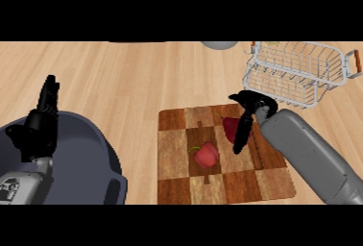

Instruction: Pick the pear from the cutting board and place it in the tiered basket

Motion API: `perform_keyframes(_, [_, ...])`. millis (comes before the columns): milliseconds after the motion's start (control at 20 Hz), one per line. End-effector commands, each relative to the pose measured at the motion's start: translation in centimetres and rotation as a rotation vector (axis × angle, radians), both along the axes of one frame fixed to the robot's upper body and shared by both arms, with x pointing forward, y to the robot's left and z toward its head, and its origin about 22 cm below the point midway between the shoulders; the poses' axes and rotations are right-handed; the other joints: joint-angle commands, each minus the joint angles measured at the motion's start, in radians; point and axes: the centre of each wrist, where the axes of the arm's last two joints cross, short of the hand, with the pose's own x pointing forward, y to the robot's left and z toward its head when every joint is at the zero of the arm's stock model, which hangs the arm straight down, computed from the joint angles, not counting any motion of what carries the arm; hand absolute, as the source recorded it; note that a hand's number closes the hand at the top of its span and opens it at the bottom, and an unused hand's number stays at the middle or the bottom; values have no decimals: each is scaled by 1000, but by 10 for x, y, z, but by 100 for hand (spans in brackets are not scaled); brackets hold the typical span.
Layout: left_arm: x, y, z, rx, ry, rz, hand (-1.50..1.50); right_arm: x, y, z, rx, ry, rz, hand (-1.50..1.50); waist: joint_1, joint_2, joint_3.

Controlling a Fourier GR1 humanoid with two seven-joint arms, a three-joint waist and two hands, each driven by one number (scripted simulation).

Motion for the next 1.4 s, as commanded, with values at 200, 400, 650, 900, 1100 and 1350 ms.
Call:
perform_keyframes(200, [-41, -27, -75, -123, 337, -55, 0, -4, 1, -27, -37, 96, -8, -150, -15, 27, -37])
perform_keyframes(400, [-44, -36, -75, -121, 338, -65, 0, 4, 5, -21, -37, 91, -14, -150, 6, 27, -36])
perform_keyframes(650, [-39, -32, -71, -116, 332, -67, 0, -1, 16, -26, -22, 61, 31, 150, -7, 24, -36])
perform_keyframes(900, [-47, -29, -76, -129, 335, -55, 0, -10, 23, -38, -11, 24, 89, 150, 5, 24, -36])
perform_keyframes(1100, [-45, -39, -76, -124, 333, -77, 0, -12, 35, -31, -43, -69, 144, 150, -5, 22, -36])
perform_keyframes(1350, [-49, -7, -67, -116, 343, 21, 0, -14, -86, -16, -205, -300, 85, 150, -85, 5, -32])
